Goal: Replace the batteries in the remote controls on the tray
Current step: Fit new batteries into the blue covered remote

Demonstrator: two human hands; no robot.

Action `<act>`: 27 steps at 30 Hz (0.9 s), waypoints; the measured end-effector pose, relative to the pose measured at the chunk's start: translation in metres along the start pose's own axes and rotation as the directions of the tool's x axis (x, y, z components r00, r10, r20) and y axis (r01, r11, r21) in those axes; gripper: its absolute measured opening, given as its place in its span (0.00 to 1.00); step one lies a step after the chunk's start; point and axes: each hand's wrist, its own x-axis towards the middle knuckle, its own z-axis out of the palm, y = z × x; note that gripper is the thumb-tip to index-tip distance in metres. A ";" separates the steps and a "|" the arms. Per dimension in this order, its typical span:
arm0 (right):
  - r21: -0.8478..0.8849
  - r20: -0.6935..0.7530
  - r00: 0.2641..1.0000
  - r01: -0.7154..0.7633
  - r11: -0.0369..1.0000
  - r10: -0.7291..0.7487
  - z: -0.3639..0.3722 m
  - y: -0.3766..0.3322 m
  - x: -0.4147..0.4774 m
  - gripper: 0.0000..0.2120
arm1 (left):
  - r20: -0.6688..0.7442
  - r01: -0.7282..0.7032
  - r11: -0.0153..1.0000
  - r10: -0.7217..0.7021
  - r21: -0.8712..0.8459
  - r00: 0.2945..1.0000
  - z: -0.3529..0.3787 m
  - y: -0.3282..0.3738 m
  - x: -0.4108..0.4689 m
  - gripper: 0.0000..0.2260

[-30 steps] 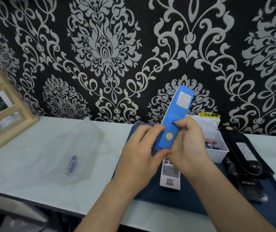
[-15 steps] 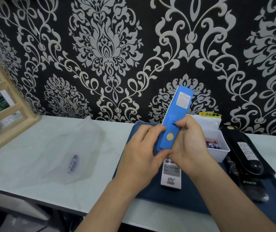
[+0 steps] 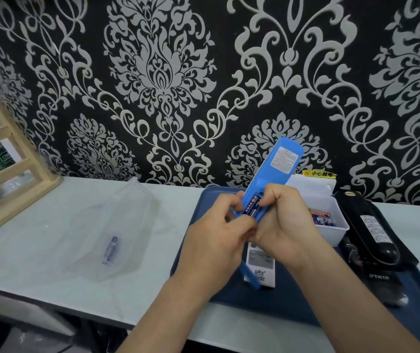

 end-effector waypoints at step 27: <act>-0.201 0.070 0.996 0.064 0.978 -0.051 -0.007 0.015 0.017 0.16 | 0.194 0.509 0.785 -0.471 -0.353 0.861 -0.016 -0.018 0.007 0.13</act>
